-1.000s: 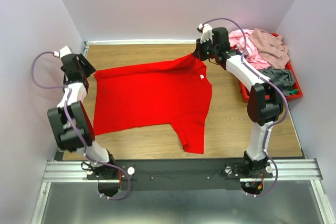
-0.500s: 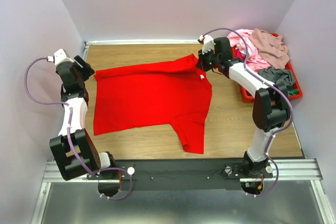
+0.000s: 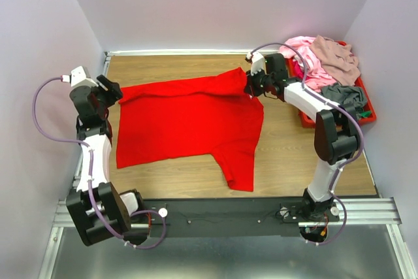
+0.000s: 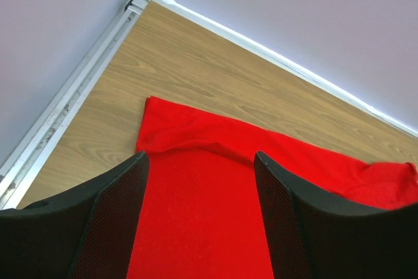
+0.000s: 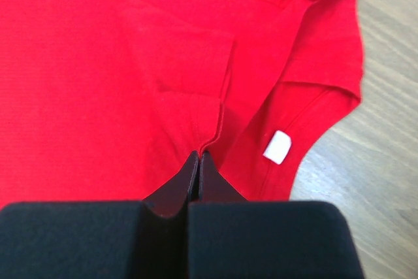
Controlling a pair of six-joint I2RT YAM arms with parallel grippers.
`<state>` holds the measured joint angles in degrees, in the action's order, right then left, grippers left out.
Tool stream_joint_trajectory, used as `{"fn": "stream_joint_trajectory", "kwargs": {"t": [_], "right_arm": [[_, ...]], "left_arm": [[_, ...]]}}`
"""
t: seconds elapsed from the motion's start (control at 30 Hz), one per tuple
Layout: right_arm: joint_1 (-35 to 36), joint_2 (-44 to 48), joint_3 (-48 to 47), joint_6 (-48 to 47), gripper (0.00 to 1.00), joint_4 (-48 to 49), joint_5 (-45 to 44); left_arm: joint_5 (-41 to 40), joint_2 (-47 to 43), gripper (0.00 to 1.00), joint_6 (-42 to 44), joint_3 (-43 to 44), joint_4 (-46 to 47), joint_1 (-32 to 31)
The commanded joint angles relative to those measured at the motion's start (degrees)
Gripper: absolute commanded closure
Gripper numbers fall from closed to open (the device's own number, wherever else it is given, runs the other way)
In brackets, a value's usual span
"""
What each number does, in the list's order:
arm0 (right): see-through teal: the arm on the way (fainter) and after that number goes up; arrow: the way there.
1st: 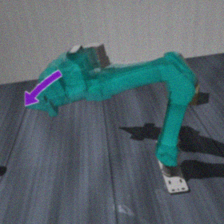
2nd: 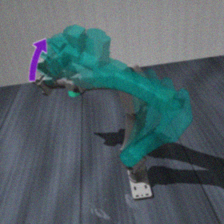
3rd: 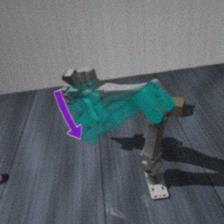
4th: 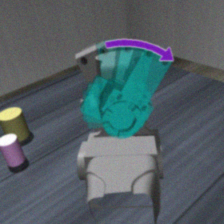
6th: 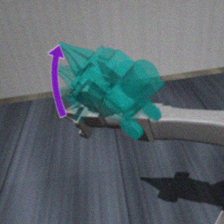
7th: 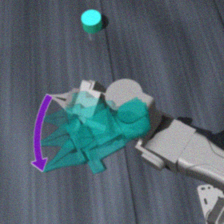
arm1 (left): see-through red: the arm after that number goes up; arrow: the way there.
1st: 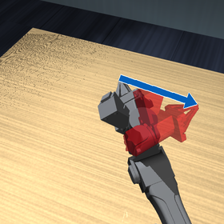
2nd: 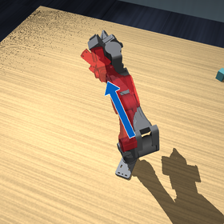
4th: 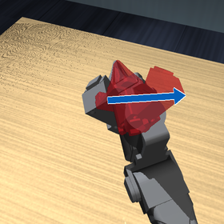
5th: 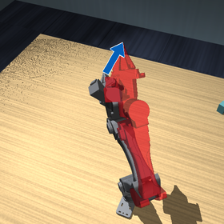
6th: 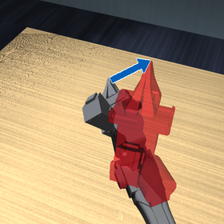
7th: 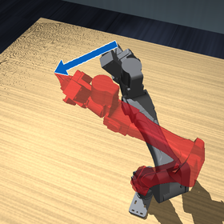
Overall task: Fold and stack the t-shirts
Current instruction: Fold the tshirt
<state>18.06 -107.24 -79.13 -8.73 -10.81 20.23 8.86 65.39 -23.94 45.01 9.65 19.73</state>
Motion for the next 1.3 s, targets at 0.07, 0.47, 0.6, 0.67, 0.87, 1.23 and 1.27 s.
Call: {"fn": "stream_joint_trajectory", "kwargs": {"t": [0.07,0.47,0.6,0.67,0.87,1.23,1.27], "right_arm": [[0.48,3.26,2.75,-2.34,0.99,-1.41,4.99],[0.48,3.35,3.63,-4.63,0.99,-2.81,7.63],[0.48,3.88,3.99,-5.94,0.98,-3.25,8.59],[0.48,4.41,4.34,-6.21,0.98,-3.43,8.86],[0.65,4.15,4.69,-7.17,0.96,-4.66,10.18],[1.36,5.98,2.58,-14.47,0.47,-11.52,13.88],[1.45,6.51,2.23,-14.73,0.43,-11.6,12.83]], "left_arm": [[4.14,-3.51,0.27,1.09,-2.56,-1.39,-0.83],[4.67,-4.13,0.27,1.36,-3.0,-1.83,-1.97],[4.67,-4.04,0.27,1.45,-3.0,-1.83,-2.06],[4.59,-4.04,0.27,1.44,-2.91,-1.83,-2.15],[4.76,-3.6,0.27,1.45,-2.91,-1.83,-2.24],[4.85,-3.6,0.27,1.45,-2.83,-1.91,-2.23],[4.85,-3.6,0.27,1.53,-2.83,-1.83,-2.15]]}}
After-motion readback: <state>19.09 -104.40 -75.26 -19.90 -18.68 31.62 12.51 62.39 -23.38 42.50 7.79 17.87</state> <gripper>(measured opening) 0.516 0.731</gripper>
